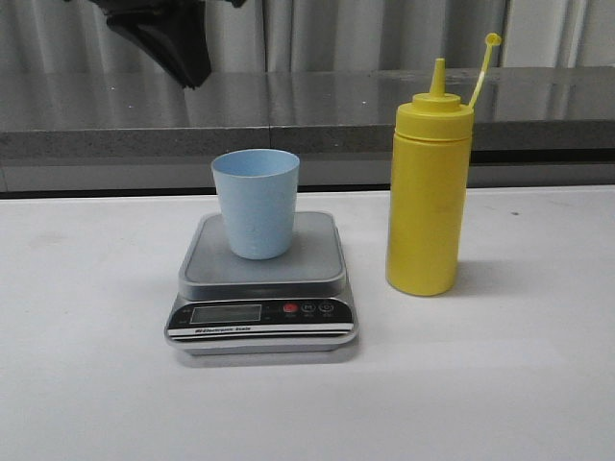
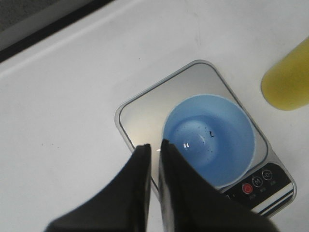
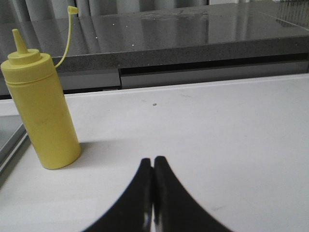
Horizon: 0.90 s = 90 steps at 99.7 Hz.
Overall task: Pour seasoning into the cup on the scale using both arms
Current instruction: 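Raise the left gripper away from the cup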
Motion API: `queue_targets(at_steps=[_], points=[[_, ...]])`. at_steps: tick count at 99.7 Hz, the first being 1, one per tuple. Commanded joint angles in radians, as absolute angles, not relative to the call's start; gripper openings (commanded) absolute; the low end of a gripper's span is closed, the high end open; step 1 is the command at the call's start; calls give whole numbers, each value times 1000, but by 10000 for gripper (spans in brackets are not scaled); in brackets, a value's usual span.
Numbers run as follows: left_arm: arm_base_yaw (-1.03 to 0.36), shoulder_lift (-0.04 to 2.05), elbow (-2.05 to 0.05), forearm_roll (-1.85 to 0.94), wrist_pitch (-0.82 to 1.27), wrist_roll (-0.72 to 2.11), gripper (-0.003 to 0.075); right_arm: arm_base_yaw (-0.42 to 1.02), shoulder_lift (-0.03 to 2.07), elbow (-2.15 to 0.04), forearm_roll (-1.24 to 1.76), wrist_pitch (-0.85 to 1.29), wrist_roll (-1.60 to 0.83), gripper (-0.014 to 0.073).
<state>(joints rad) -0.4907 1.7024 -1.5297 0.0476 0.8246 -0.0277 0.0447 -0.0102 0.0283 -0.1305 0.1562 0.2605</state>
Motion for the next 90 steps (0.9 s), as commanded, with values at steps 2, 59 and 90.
queue_targets(at_steps=[2, 59, 90], points=[[-494, 1618, -1558, 48, 788, -29, -4, 41, -34, 12, -142, 81, 252, -69], [-421, 1430, -1401, 87, 769, -86, -13, 41, -34, 12, -142, 81, 252, -69], [-344, 1220, -1174, 87, 677, -121, -13, 41, -34, 12, -142, 81, 252, -69]])
